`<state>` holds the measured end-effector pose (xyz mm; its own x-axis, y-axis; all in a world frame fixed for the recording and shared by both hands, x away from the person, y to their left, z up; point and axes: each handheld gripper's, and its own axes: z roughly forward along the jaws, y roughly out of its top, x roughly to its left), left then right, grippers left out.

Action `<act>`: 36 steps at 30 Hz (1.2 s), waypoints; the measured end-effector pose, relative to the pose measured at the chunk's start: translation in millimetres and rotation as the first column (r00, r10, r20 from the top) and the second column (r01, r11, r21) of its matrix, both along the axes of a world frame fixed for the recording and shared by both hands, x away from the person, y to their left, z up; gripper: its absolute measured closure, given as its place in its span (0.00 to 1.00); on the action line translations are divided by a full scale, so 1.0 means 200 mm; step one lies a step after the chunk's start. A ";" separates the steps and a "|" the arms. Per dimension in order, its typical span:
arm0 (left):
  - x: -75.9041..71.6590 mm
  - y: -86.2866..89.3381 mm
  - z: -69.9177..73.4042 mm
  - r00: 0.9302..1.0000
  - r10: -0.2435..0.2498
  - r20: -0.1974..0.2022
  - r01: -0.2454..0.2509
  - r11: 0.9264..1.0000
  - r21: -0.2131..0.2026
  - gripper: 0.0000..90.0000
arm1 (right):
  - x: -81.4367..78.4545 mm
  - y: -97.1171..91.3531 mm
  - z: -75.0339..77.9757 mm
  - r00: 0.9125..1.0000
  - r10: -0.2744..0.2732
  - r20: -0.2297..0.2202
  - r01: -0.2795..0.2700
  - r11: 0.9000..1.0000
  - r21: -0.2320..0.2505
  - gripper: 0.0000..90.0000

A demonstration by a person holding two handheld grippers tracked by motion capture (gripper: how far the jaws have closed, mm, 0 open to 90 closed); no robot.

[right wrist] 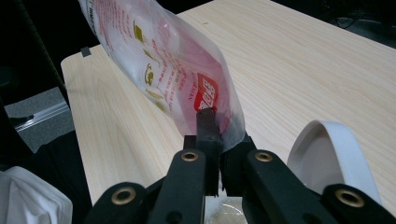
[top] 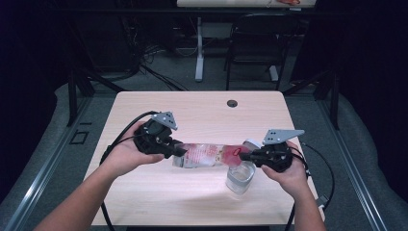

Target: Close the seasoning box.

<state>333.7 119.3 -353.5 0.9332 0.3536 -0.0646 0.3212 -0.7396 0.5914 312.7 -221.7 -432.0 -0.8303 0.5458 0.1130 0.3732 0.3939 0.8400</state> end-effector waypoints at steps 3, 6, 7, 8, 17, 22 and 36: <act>0.00 -0.01 0.01 1.000 -0.003 0.000 0.003 1.000 0.006 0.82 | 0.00 0.00 0.00 1.000 -0.001 -0.001 0.001 1.000 0.000 0.98; 0.00 -0.01 0.02 1.000 -0.003 0.002 0.003 1.000 0.013 0.82 | 0.00 0.00 0.00 1.000 -0.001 -0.004 0.001 1.000 -0.001 0.98; 0.00 -0.01 0.02 1.000 -0.004 0.004 0.004 1.000 0.016 0.82 | 0.00 0.00 0.00 1.000 -0.001 -0.004 0.001 1.000 -0.001 0.98; 0.00 -0.02 0.02 1.000 -0.003 0.007 0.003 1.000 0.016 0.82 | 0.00 0.00 0.00 1.000 -0.002 -0.004 0.002 1.000 -0.001 0.98; 0.00 -0.03 0.04 1.000 -0.007 0.013 0.007 1.000 0.019 0.82 | 0.00 -0.01 0.00 1.000 -0.009 -0.006 0.009 1.000 -0.005 0.98; 0.00 -0.04 0.05 1.000 -0.008 0.017 0.008 1.000 0.016 0.82 | 0.00 -0.01 0.00 1.000 -0.012 -0.006 0.012 1.000 -0.002 0.98; -0.01 -0.05 0.07 1.000 -0.015 0.021 0.015 1.000 0.010 0.83 | -0.01 -0.01 0.01 1.000 -0.013 -0.002 0.013 1.000 -0.019 0.98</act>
<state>332.1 108.7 -340.3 0.9395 0.3400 -0.0411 0.2973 -0.7504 0.5904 311.0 -224.6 -430.9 -0.8228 0.5587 0.1042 0.3800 0.4045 0.8318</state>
